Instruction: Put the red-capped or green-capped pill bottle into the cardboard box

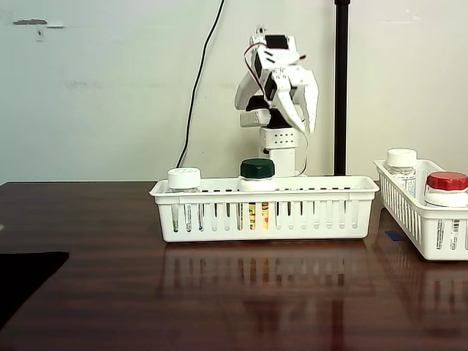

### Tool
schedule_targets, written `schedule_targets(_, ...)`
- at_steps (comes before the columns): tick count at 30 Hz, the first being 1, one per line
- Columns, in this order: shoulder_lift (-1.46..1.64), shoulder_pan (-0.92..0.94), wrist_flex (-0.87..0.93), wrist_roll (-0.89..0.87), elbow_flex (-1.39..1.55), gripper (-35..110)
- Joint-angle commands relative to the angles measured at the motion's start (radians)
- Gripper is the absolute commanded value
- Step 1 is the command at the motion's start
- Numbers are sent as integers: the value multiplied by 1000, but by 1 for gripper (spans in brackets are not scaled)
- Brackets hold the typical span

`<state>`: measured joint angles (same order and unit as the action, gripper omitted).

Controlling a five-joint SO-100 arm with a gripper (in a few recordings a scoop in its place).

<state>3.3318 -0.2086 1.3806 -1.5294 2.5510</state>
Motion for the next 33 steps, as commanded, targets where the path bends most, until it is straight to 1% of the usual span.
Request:
schedule_targets(1, 92, -21, -31, -9, 81, 0)
schedule_targets(4, 104, -32, -43, -18, 140, 0)
schedule_targets(11, 103, -9, -153, -48, 342, 1)
schedule_targets(14, 103, -67, -239, 31, 408, 1)
schedule_targets(18, 104, -146, -247, 100, 410, 1)
schedule_targets(21, 104, -144, -253, -38, 410, 0)
schedule_targets(23, 104, -153, -255, -80, 410, 0)
schedule_targets(24, 104, -144, -256, -140, 410, 0)
schedule_targets(27, 100, -121, -236, -463, 410, 1)
schedule_targets(28, 103, -121, -236, -494, 410, 1)
schedule_targets(30, 103, -127, -236, -420, 410, 1)
schedule_targets(33, 103, -130, -236, -193, 410, 1)
